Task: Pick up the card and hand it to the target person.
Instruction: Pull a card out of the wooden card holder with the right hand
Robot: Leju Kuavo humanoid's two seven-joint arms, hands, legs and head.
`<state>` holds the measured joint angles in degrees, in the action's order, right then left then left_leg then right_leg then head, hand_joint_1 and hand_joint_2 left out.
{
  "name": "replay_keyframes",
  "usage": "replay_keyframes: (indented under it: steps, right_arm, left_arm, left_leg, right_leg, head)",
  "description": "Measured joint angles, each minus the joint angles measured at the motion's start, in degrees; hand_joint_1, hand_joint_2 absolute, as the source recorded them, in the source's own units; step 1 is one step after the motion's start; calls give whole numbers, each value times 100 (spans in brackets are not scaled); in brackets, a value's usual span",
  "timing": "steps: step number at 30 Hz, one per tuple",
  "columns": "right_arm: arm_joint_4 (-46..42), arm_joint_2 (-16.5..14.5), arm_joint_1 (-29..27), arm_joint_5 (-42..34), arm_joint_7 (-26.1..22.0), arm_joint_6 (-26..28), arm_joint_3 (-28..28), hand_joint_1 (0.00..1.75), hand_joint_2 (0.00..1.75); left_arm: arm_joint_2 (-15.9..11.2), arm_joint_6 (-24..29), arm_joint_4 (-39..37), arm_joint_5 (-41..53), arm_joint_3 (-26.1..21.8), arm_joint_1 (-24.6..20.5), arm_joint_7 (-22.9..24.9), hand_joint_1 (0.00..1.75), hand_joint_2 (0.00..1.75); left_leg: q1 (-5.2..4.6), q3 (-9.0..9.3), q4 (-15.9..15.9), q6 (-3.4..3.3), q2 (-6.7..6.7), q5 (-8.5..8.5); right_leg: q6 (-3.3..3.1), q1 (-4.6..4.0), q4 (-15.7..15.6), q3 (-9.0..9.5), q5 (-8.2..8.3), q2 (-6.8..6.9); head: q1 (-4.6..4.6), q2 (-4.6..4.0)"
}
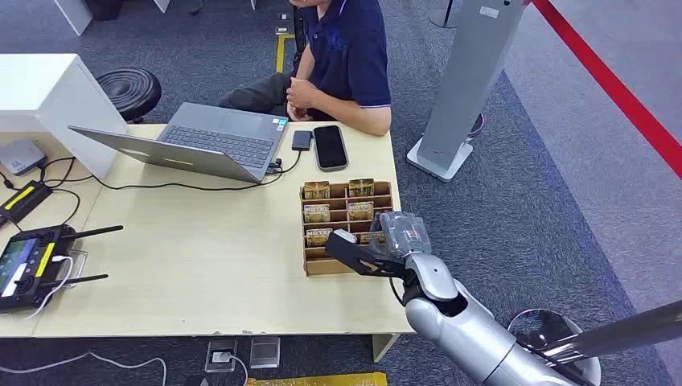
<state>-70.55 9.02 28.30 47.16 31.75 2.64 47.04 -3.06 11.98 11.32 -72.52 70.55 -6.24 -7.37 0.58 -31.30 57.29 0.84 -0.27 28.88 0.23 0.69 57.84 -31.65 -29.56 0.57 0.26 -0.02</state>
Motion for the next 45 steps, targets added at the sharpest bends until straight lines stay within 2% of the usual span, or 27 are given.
replay_keyframes:
  steps: [2,8,10,12,14,18,37,45]
  right_arm:
    - [-24,-5,0,13,7,0,1,114,175]
    - [-229,-12,-5,136,15,9,4,131,175]
    - [-314,-12,-12,182,13,17,4,144,175]
    - [-398,-12,-21,214,12,24,4,164,175]
    - [-467,-12,-27,222,12,27,5,175,175]
    - [-536,-12,-43,210,-2,26,7,175,175]
    - [-593,-13,-73,93,-71,-16,11,175,175]
    - [-1080,70,76,5,61,-14,-9,175,175]
  left_arm:
    - [0,0,0,-2,0,0,0,0,0]
    - [0,2,0,-13,0,0,-1,0,0]
    - [0,2,0,-15,0,0,-2,0,0]
    - [0,2,0,-15,0,0,-3,0,0]
    - [0,2,0,-15,0,0,-6,0,0]
    - [0,16,0,-8,0,0,-24,0,175]
    - [-1,7,0,-5,0,1,-109,0,175]
    - [-5,9,0,-50,-2,3,-119,0,175]
  left_leg:
    - [0,0,0,0,0,0]
    - [0,1,0,0,0,0]
    - [0,1,0,0,0,0]
    - [0,1,0,0,0,0]
    - [0,1,0,0,0,0]
    - [0,1,0,0,0,0]
    - [0,1,0,0,0,0]
    - [0,1,0,0,0,0]
  right_leg:
    - [0,0,0,0,0,0]
    - [0,0,0,0,0,0]
    - [0,0,0,0,0,0]
    - [0,0,0,0,0,0]
    - [0,0,0,0,0,0]
    - [0,0,0,0,0,0]
    - [0,0,0,0,0,0]
    - [0,0,0,0,0,0]
  head:
    - [-1,0]
    - [0,0]
    - [1,0]
    - [1,0]
    - [0,0]
    - [0,0]
    - [1,0]
    - [-1,0]
